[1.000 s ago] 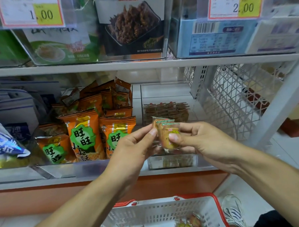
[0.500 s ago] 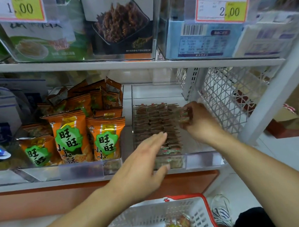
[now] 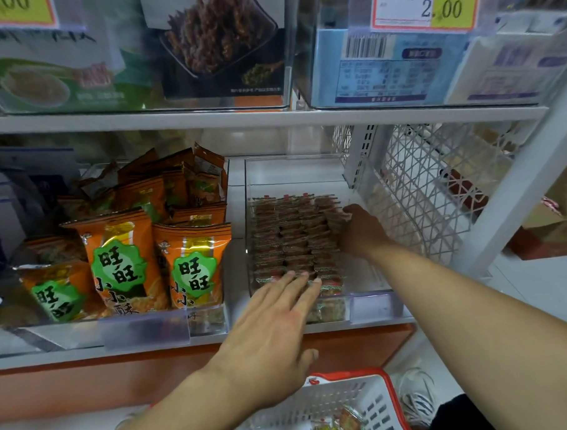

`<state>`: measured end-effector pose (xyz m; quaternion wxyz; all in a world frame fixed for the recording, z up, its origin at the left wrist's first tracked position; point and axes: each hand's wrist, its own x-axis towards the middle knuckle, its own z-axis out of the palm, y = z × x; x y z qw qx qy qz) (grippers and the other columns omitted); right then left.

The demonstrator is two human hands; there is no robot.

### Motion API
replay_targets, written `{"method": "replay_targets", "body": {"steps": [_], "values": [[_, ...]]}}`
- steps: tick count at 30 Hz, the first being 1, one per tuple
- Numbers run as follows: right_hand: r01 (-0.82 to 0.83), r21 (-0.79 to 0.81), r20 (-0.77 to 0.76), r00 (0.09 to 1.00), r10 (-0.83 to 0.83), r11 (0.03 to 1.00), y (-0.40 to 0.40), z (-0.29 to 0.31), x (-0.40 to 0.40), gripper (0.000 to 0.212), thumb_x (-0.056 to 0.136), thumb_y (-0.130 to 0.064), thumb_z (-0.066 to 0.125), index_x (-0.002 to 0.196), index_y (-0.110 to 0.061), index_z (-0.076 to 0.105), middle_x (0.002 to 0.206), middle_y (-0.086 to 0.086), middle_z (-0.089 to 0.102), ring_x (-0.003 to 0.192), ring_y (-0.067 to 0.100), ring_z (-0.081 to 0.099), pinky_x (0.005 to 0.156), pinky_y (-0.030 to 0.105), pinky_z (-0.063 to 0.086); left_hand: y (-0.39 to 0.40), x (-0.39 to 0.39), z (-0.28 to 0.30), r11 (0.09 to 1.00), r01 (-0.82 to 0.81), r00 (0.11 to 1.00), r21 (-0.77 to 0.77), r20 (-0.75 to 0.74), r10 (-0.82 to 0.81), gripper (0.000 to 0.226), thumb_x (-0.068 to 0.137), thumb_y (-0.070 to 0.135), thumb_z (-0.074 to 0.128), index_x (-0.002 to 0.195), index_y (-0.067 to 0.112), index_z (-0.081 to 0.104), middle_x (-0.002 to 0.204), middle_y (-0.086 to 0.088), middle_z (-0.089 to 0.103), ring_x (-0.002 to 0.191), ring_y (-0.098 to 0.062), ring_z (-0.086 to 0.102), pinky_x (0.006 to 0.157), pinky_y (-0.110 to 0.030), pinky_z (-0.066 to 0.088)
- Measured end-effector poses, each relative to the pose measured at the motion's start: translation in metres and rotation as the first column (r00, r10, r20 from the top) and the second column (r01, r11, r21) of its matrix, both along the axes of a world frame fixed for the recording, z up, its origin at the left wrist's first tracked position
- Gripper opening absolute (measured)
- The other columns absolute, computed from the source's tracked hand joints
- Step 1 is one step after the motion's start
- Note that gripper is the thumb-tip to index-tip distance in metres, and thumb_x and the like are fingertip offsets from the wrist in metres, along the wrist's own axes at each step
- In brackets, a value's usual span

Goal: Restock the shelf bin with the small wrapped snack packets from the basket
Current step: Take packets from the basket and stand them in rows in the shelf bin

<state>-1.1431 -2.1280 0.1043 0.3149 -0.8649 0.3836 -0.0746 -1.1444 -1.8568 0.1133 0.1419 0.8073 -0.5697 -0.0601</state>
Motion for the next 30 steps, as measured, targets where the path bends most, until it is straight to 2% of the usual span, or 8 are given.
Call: {"method": "replay_targets", "body": {"steps": [5, 17, 20, 22, 24, 25, 27, 30], "values": [[0.033, 0.009, 0.065, 0.997, -0.033, 0.999, -0.002, -0.003, 0.006, 0.073, 0.091, -0.014, 0.067, 0.153, -0.016, 0.028, 0.126, 0.013, 0.064, 0.118, 0.033, 0.060, 0.089, 0.031, 0.043, -0.001, -0.001, 0.000, 1.000, 0.005, 1.000, 0.003, 0.019, -0.005, 0.094, 0.094, 0.054, 0.053, 0.161, 0.031, -0.009, 0.170, 0.009, -0.003, 0.152, -0.005, -0.012, 0.103, -0.015, -0.028], [-0.086, -0.041, -0.039, 0.996, 0.085, 0.995, -0.001, 0.001, 0.002, 0.059, 0.099, -0.020, 0.055, 0.153, -0.015, 0.031, 0.143, 0.017, 0.054, 0.129, 0.036, 0.053, 0.103, 0.036, 0.042, 0.002, -0.001, 0.006, 1.000, 0.024, 0.999, -0.010, -0.032, -0.024, 0.091, 0.095, 0.051, 0.058, 0.161, 0.034, -0.002, 0.170, 0.013, -0.002, 0.151, 0.000, -0.013, 0.105, -0.011, -0.024], [-0.144, 0.009, -0.102, 0.984, 0.144, 0.990, 0.008, 0.013, -0.008, 0.076, 0.098, -0.020, 0.057, 0.160, -0.017, 0.013, 0.154, 0.014, 0.043, 0.136, 0.034, 0.047, 0.101, 0.030, 0.040, 0.007, -0.006, 0.018, 0.994, 0.007, 0.999, -0.112, -0.042, -0.012, 0.080, 0.094, 0.045, 0.063, 0.160, 0.035, 0.019, 0.168, 0.012, 0.014, 0.154, -0.003, -0.003, 0.119, -0.016, -0.007], [-0.177, -0.116, -0.097, 0.981, 0.166, 0.977, 0.020, 0.029, -0.016, 0.074, 0.096, -0.011, 0.058, 0.159, -0.015, 0.019, 0.155, 0.012, 0.040, 0.137, 0.032, 0.046, 0.096, 0.024, 0.037, 0.011, -0.011, 0.029, 0.982, 0.037, 0.999, -0.183, 0.024, -0.033, 0.061, 0.092, 0.037, 0.067, 0.149, 0.030, 0.046, 0.156, 0.007, 0.041, 0.149, -0.012, 0.025, 0.124, -0.028, 0.020], [-0.139, -0.265, 0.093, 0.981, 0.169, 0.954, 0.038, 0.047, -0.022, 0.065, 0.091, 0.002, 0.056, 0.150, -0.020, 0.040, 0.148, 0.008, 0.048, 0.129, 0.025, 0.053, 0.101, 0.026, 0.044, 0.016, -0.015, 0.032, 0.967, 0.060, 0.998, -0.247, 0.010, -0.059, 0.037, 0.089, 0.031, 0.069, 0.125, 0.024, 0.065, 0.128, 0.004, 0.063, 0.124, -0.017, 0.053, 0.104, -0.038, 0.046], [-0.127, -0.324, 0.248, 0.945, 0.214, 0.938, 0.053, 0.054, -0.027, 0.055, 0.088, 0.003, 0.054, 0.138, -0.021, 0.054, 0.136, 0.003, 0.057, 0.118, 0.018, 0.059, 0.098, 0.029, 0.049, 0.020, -0.018, 0.030, 0.966, 0.063, 0.997, -0.252, -0.033, -0.073, 0.028, 0.088, 0.032, 0.068, 0.115, 0.025, 0.067, 0.116, 0.006, 0.067, 0.112, -0.017, 0.059, 0.094, -0.038, 0.051], [-0.194, -0.468, 0.510, 0.738, 0.443, 0.862, 0.089, 0.059, -0.044, 0.032, 0.080, 0.003, 0.053, 0.101, -0.017, 0.067, 0.100, -0.006, 0.066, 0.088, 0.002, 0.059, 0.080, 0.020, 0.049, 0.029, -0.023, 0.017, 0.988, 0.087, 0.988, -0.126, -0.118, -0.102, 0.022, 0.089, 0.037, 0.066, 0.109, 0.030, 0.064, 0.107, 0.011, 0.069, 0.100, -0.013, 0.064, 0.083, -0.035, 0.054], [-0.495, -0.596, 0.408, 0.492, 0.769, 0.633, 0.148, 0.020, -0.086, 0.017, 0.073, -0.001, 0.055, 0.079, -0.016, 0.061, 0.079, -0.003, 0.057, 0.072, 0.010, 0.051, 0.066, 0.021, 0.040, 0.050, -0.029, -0.030, 0.939, 0.154, 0.975, 0.309, -0.200, -0.095, 0.032, 0.091, 0.042, 0.066, 0.120, 0.033, 0.061, 0.115, 0.012, 0.067, 0.106, -0.013, 0.063, 0.087, -0.033, 0.052]]}}
